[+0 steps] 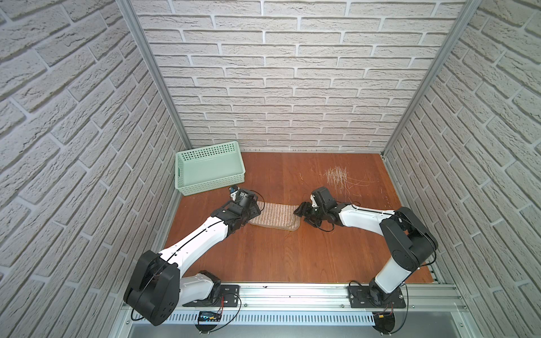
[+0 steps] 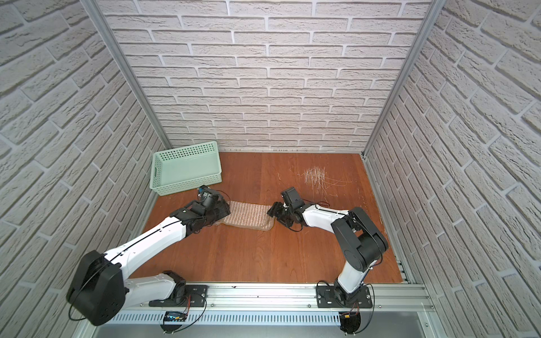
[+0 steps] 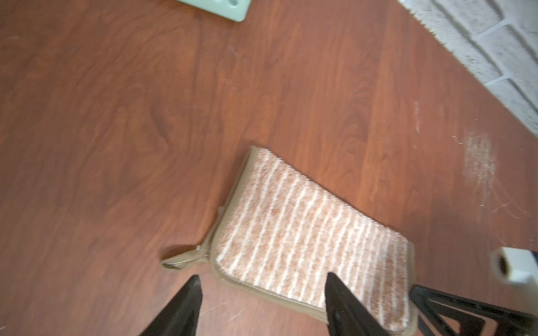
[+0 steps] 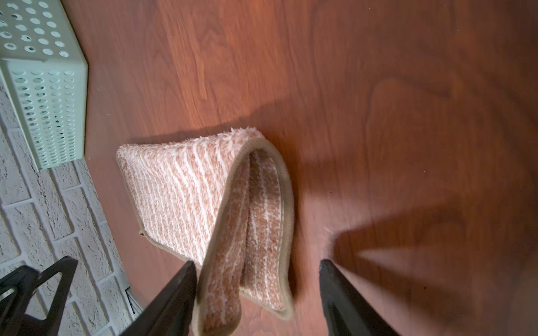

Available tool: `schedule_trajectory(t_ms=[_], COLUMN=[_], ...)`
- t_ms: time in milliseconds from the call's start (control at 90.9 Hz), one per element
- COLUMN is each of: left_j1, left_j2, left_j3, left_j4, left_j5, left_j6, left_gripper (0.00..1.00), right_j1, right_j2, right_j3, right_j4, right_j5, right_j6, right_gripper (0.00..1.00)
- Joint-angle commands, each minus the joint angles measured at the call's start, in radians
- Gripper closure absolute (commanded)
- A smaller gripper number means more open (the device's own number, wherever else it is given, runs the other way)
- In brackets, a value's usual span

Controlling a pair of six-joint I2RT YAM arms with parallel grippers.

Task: Fold the square dishcloth
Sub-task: Fold the cleaning item at the center of the board.

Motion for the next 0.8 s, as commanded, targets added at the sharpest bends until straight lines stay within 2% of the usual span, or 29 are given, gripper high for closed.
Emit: schedule_trajectory(t_ms=[0, 143, 220, 517, 627, 792], left_j1=[0.047, 0.086, 0.090, 0.100, 0.102, 0.105], left_j2=[-0.004, 0.060, 0.091, 0.171, 0.196, 0.222], left_j3=[-0.024, -0.038, -0.042, -0.041, -0.040, -0.032], left_j4=[-0.082, -0.061, -0.040, -0.004, 0.005, 0.012], left_j5=[0.013, 0.056, 0.069, 0.089, 0.085, 0.084], left_j6=[0.052, 0.076, 0.085, 0.104, 0.107, 0.116], left_gripper=[0.29, 0.29, 0.32, 0.41, 0.41, 0.41], right_j1=[0.017, 0.027, 0.027, 0.028, 0.028, 0.028], right_j2=[0.023, 0.030, 0.031, 0.048, 0.059, 0.076], right_j3=[0.003, 0.003, -0.002, -0.037, -0.046, -0.046], right_j4=[-0.002, -0.007, -0.012, 0.009, 0.023, 0.023], right_j5=[-0.005, -0.005, 0.001, -0.005, -0.007, -0.007], right_j6=[-0.010, -0.015, -0.013, 0.005, 0.008, 0.001], right_gripper=[0.31, 0.32, 0.36, 0.59, 0.65, 0.80])
